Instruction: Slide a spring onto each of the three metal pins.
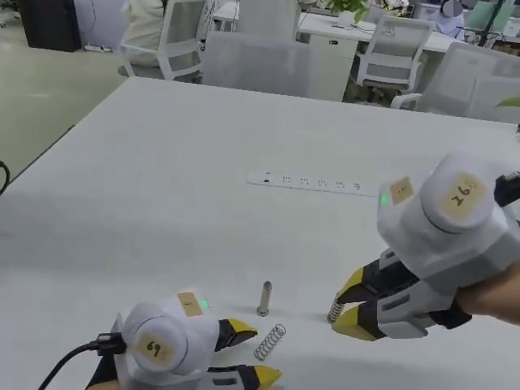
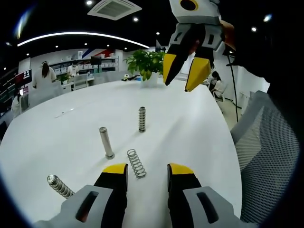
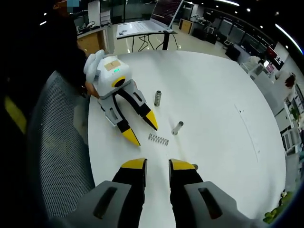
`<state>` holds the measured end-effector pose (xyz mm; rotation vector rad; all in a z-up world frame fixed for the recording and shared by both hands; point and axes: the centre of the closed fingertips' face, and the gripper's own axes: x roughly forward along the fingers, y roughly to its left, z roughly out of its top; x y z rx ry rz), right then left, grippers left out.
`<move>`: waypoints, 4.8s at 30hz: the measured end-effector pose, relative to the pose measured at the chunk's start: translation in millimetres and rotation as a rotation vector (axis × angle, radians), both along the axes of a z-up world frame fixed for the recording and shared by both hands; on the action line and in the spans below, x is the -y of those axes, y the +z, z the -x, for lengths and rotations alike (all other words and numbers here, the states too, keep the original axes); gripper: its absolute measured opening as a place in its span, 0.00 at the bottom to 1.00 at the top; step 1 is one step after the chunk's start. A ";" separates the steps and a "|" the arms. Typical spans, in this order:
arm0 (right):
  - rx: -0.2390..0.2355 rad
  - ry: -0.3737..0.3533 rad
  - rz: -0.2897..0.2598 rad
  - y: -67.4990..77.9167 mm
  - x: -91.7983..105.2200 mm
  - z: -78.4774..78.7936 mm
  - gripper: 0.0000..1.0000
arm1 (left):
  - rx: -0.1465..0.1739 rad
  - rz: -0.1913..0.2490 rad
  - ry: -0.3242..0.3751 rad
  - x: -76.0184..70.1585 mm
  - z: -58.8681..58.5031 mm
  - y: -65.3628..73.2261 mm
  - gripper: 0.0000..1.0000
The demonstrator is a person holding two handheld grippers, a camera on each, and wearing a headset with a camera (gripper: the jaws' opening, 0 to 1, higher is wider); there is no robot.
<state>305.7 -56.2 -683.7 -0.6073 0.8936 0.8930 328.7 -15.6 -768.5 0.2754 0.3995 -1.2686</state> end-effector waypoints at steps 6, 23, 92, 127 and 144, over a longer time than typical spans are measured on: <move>-0.007 -0.006 -0.002 -2.5 0.5 0.8 0.16 | 0.036 -0.044 0.016 4.2 -11.1 -9.1 0.20; -0.024 0.002 -0.005 -9.4 -2.9 2.8 0.15 | 0.031 -0.077 0.040 -0.4 -12.5 -18.7 0.03; -0.046 0.228 -0.131 6.7 -71.8 31.4 0.08 | 0.134 0.092 -0.187 -30.0 51.7 77.8 0.02; -0.079 0.424 0.060 10.2 -93.7 26.1 0.11 | 0.123 0.159 -0.142 -25.6 45.4 89.0 0.02; -0.105 0.438 0.095 6.7 -90.5 26.0 0.09 | 0.111 0.177 -0.127 -24.3 42.8 89.5 0.02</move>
